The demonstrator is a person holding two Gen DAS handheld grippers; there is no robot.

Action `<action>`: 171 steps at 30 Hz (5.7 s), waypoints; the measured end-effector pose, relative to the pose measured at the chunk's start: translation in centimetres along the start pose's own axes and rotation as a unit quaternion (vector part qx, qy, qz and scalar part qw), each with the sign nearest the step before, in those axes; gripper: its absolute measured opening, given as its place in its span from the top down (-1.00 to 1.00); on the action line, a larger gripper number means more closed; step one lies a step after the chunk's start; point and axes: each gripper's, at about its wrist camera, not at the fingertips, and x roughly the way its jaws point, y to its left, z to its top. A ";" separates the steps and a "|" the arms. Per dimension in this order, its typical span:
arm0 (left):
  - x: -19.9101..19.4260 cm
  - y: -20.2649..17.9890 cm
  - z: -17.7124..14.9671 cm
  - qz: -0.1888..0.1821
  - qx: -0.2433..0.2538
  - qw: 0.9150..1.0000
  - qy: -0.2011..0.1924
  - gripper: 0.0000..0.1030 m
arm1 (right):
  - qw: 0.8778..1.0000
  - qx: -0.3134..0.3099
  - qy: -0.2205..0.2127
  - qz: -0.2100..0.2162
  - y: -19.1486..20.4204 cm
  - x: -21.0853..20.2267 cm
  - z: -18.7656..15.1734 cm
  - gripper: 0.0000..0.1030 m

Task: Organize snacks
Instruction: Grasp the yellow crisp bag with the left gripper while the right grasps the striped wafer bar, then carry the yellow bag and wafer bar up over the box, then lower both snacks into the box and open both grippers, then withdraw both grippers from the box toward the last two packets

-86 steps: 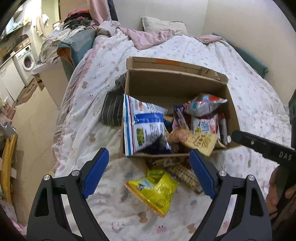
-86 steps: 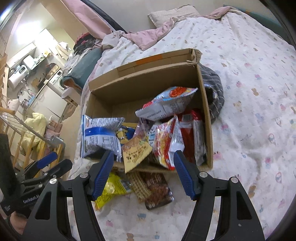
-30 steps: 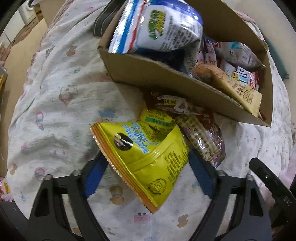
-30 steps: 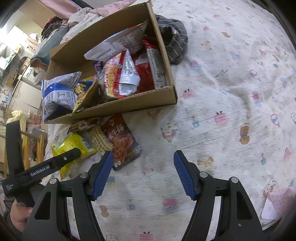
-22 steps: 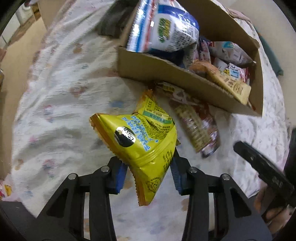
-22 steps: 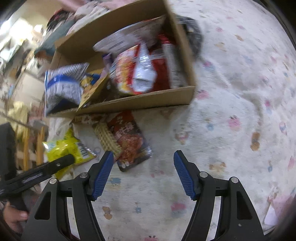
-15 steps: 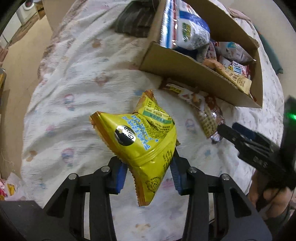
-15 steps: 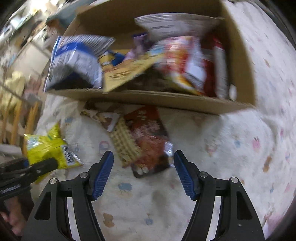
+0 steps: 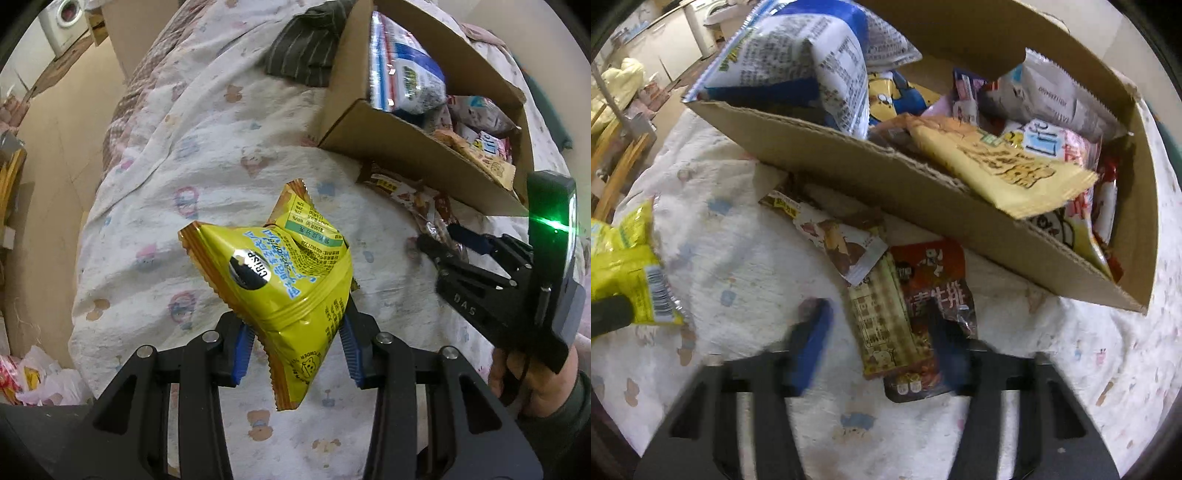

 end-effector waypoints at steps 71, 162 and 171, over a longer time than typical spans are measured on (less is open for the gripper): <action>-4.0 -11.5 15.5 -0.021 0.095 0.976 -0.196 0.27 | 0.953 0.197 -0.177 0.150 -14.6 -7.8 6.4 0.42; -6.5 -8.8 4.8 0.008 0.108 0.975 -0.195 -0.52 | 0.937 0.256 -0.188 0.144 -14.5 -11.5 -1.5 -0.45; -5.7 -7.5 2.6 0.000 0.104 0.981 -0.166 -0.52 | 0.948 0.254 -0.147 0.125 -13.2 -9.8 -4.8 -0.49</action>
